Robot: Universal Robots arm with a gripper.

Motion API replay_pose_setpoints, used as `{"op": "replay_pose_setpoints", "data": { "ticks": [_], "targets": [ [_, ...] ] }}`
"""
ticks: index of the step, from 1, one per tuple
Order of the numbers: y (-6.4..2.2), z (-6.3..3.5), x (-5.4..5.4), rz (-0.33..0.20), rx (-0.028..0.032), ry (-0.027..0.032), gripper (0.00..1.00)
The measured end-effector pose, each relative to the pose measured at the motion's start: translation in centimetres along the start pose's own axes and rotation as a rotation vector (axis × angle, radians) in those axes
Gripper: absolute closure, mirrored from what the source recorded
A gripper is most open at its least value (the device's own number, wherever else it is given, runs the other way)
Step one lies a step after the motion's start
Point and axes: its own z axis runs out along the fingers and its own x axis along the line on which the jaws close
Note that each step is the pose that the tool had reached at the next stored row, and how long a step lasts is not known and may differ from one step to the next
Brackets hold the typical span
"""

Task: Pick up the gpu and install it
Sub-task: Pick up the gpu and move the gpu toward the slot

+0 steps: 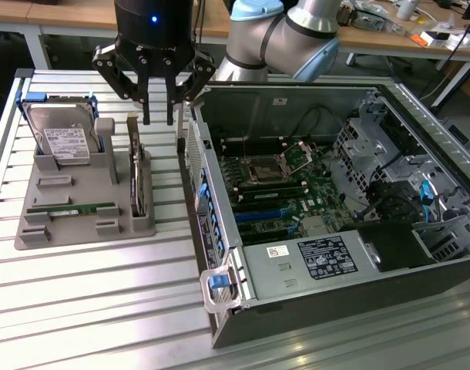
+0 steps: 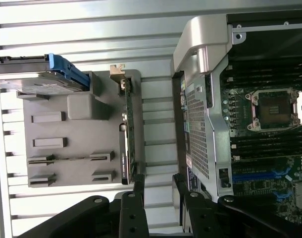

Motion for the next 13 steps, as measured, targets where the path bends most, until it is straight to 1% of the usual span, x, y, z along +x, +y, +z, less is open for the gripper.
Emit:
{"op": "replay_pose_setpoints", "data": {
  "ticks": [13],
  "targets": [
    [-0.02, 0.39, 0.03, 0.000, 0.0001, 0.0000, 0.64]
  ]
}}
